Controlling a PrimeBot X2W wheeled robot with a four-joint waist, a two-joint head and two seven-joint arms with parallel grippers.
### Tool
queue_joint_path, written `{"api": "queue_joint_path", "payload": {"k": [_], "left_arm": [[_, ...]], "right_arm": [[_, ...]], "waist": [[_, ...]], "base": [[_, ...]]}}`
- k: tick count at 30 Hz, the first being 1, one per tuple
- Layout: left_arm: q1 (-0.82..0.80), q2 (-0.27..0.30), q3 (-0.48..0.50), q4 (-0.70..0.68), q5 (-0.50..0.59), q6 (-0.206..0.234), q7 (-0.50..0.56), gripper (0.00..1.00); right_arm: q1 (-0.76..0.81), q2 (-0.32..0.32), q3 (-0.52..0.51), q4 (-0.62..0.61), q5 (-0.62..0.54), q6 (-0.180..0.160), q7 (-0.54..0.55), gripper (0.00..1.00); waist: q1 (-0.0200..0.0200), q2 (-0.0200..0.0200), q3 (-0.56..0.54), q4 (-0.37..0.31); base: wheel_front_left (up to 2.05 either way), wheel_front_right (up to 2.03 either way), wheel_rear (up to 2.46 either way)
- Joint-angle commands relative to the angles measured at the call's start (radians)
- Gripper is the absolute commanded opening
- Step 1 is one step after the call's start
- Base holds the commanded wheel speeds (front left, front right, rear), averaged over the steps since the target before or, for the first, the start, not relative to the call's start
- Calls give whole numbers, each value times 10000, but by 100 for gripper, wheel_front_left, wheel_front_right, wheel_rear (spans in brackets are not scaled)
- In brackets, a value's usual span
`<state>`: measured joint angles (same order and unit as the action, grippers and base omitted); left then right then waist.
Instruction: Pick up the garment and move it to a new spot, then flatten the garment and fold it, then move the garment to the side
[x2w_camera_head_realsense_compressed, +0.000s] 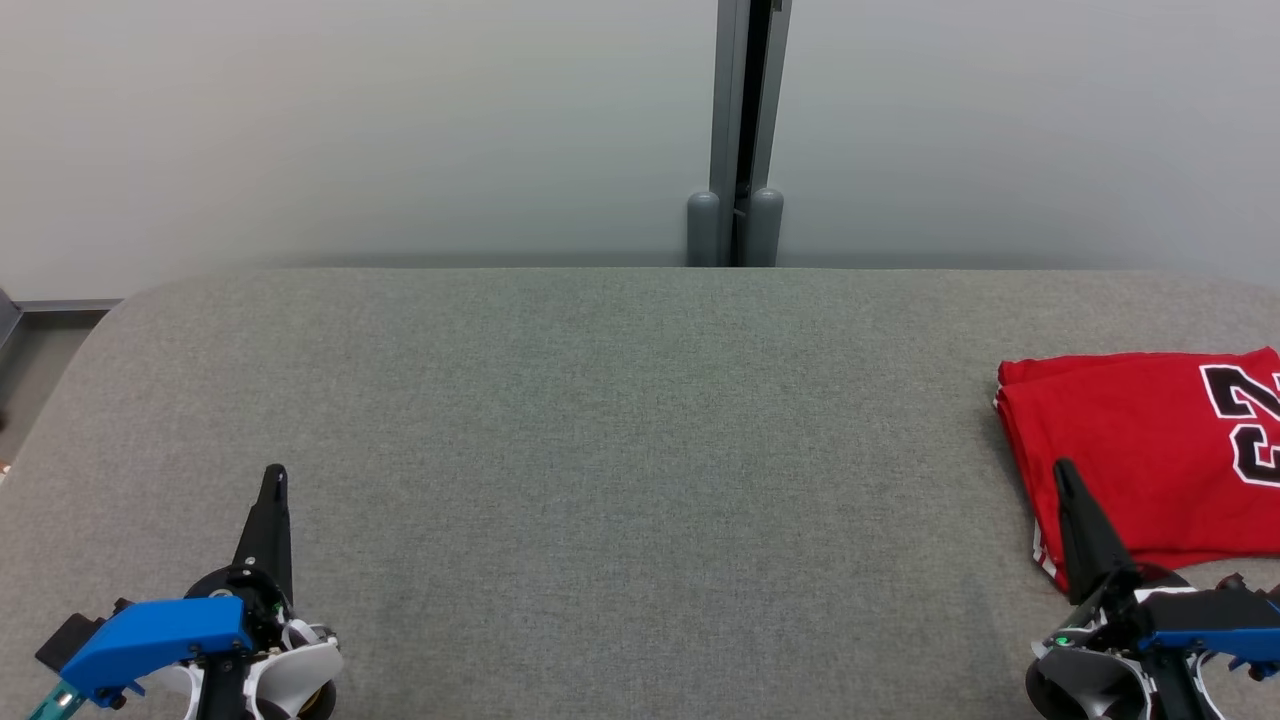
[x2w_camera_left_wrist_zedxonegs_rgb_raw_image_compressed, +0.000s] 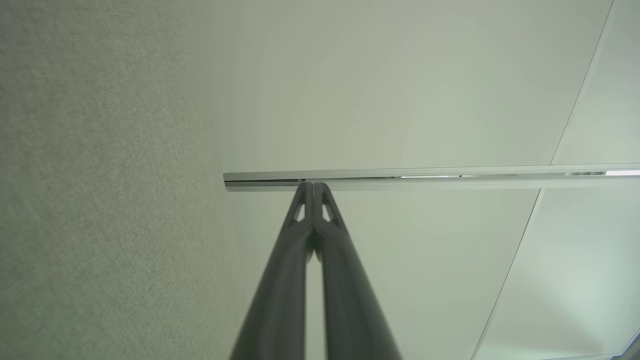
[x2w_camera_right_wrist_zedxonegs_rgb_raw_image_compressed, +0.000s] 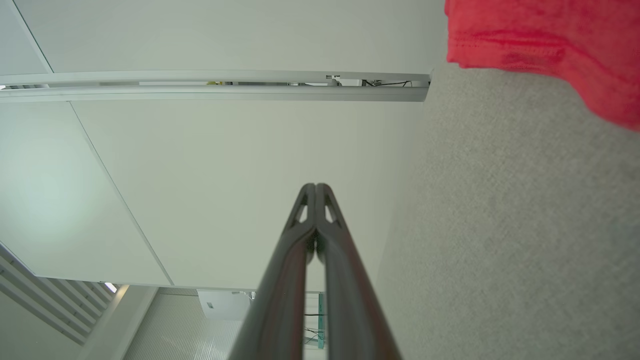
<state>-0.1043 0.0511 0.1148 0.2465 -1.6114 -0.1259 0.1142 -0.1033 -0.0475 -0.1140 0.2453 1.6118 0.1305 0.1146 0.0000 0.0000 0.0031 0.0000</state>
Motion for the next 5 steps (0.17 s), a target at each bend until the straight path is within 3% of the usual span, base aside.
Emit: {"api": "queue_joint_path", "payload": {"k": [1,5], "left_arm": [[-98,-17,18,-43,-30,-99,32,0],[-98,-17,18,-43,-30,-99,32,0]], "right_arm": [[-100,-51,-16,-35,25,4,23,0],[-99,-51,-15,-35,25,4,23,0]], "waist": [[0,0,0,0],[0,0,0,0]], "base": [[0,0,0],[0,0,0]]}}
